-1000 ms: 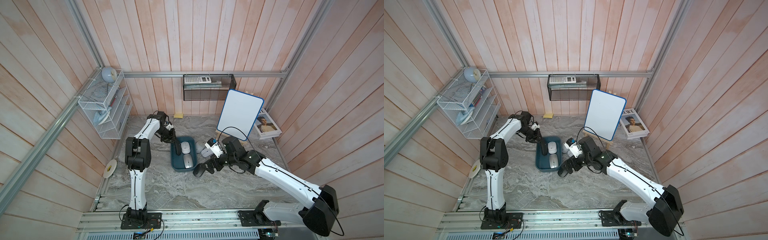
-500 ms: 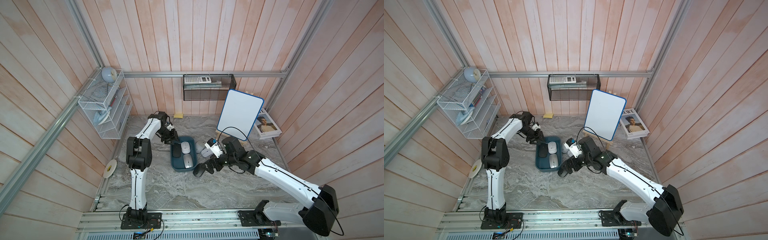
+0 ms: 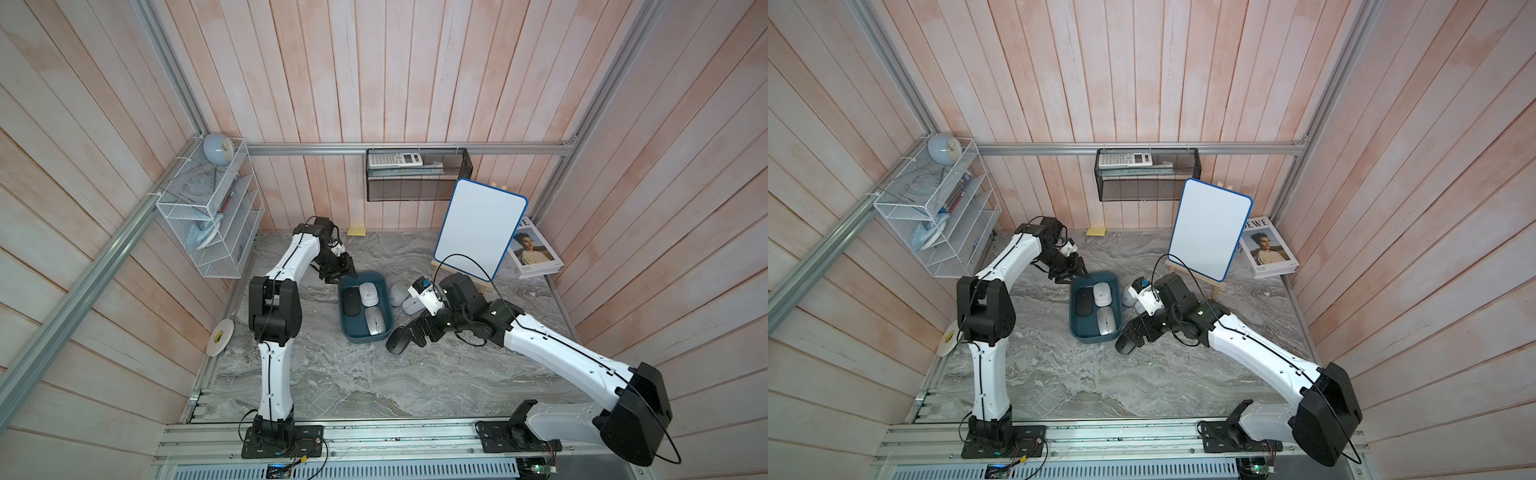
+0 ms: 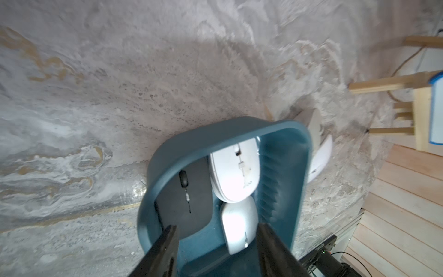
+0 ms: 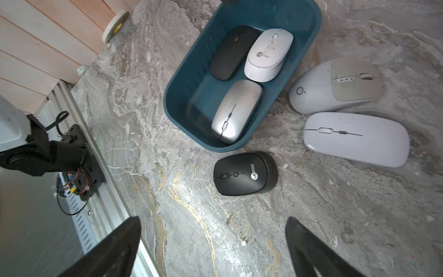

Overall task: Put the mouse in the storage box
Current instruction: Place the mouse in the storage box, then adjust the storage box at the center of the board.

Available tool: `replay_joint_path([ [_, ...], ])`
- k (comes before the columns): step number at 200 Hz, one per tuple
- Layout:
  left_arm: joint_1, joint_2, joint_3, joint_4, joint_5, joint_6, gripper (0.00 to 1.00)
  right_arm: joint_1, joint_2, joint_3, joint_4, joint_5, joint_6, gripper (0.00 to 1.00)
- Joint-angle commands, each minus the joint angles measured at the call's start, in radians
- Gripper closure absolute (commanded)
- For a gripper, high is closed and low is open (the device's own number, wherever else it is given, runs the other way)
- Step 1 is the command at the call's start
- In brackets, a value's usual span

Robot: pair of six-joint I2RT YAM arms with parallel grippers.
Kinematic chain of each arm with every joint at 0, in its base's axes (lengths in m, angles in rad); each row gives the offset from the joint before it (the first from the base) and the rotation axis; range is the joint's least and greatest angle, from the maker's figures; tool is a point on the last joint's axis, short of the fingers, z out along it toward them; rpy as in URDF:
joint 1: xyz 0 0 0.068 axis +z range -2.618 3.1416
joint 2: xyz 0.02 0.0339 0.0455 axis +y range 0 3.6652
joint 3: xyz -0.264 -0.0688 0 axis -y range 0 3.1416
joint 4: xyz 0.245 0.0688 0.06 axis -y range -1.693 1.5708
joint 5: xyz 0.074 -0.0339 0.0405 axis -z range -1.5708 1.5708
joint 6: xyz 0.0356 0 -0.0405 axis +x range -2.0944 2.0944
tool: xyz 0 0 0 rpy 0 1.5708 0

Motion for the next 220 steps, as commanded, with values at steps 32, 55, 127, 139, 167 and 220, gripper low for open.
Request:
replay_joint_path([
  [32,-0.02,-0.396,-0.238,0.283,-0.039,-0.19,0.42,-0.037,0.057,0.065,-0.104,0.355,0.337,0.02],
  [55,-0.021,-0.615,-0.506,0.451,-0.056,-0.283,0.4,-0.025,0.094,0.088,-0.166,0.383,0.532,0.02],
  [127,-0.136,-1.119,-1.125,0.542,-0.096,-0.464,0.39,0.067,0.241,0.106,-0.209,0.457,0.797,0.03],
  [139,-0.162,-1.197,-1.191,0.55,-0.108,-0.502,0.39,0.066,0.276,0.115,-0.205,0.445,0.831,0.03],
  [167,-0.168,-1.323,-1.244,0.499,-0.138,-0.513,0.39,0.067,0.373,0.175,-0.201,0.394,0.84,0.07],
  [220,-0.168,-1.34,-1.252,0.467,-0.152,-0.502,0.39,0.065,0.542,0.266,-0.187,0.348,0.918,0.11],
])
